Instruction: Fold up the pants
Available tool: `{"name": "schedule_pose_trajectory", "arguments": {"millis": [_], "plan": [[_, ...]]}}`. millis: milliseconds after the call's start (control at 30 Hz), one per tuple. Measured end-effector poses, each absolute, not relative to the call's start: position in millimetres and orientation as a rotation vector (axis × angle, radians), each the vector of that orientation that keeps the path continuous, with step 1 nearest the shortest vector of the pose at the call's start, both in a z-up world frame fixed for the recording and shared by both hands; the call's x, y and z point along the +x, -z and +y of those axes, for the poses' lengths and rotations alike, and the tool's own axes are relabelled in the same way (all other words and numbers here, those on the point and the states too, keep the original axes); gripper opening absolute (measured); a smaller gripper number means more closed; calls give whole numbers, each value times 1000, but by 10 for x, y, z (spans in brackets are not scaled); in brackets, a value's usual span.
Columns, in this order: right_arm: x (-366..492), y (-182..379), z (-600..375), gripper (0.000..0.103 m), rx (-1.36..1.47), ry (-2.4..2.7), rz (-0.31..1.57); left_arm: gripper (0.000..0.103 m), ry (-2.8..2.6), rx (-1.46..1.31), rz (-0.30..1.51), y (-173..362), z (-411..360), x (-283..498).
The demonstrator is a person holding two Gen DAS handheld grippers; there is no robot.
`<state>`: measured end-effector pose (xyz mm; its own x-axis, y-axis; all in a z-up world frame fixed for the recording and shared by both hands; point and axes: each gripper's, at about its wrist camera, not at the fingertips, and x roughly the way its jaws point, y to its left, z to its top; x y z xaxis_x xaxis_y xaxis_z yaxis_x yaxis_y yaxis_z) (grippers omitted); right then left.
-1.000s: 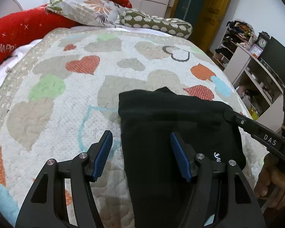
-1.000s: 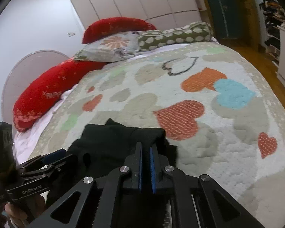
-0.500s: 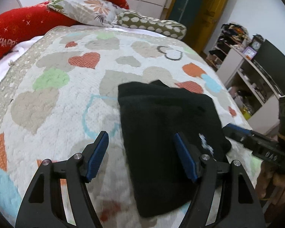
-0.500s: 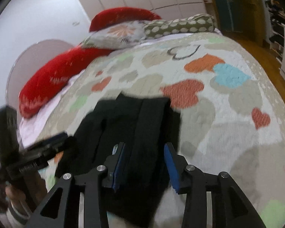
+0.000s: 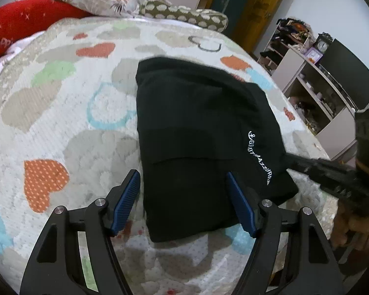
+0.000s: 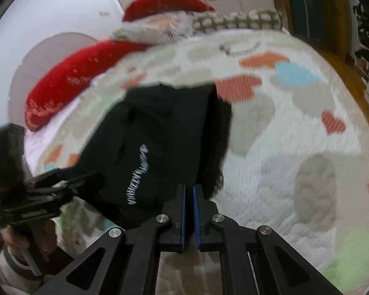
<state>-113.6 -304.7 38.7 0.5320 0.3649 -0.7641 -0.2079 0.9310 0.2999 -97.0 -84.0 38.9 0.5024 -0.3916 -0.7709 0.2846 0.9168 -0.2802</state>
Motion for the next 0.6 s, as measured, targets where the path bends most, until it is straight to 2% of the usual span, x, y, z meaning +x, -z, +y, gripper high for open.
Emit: {"name": "schedule_pose_trajectory", "arguments": {"millis": [333,600], "plan": [[-878,-980,-2943,11,201,-388,775,72,368,-67,860,-726,-761,-1024],[-148,-740,-2290,12,178,-513,875,73,365,-116,921,-480,-749,-901]]}}
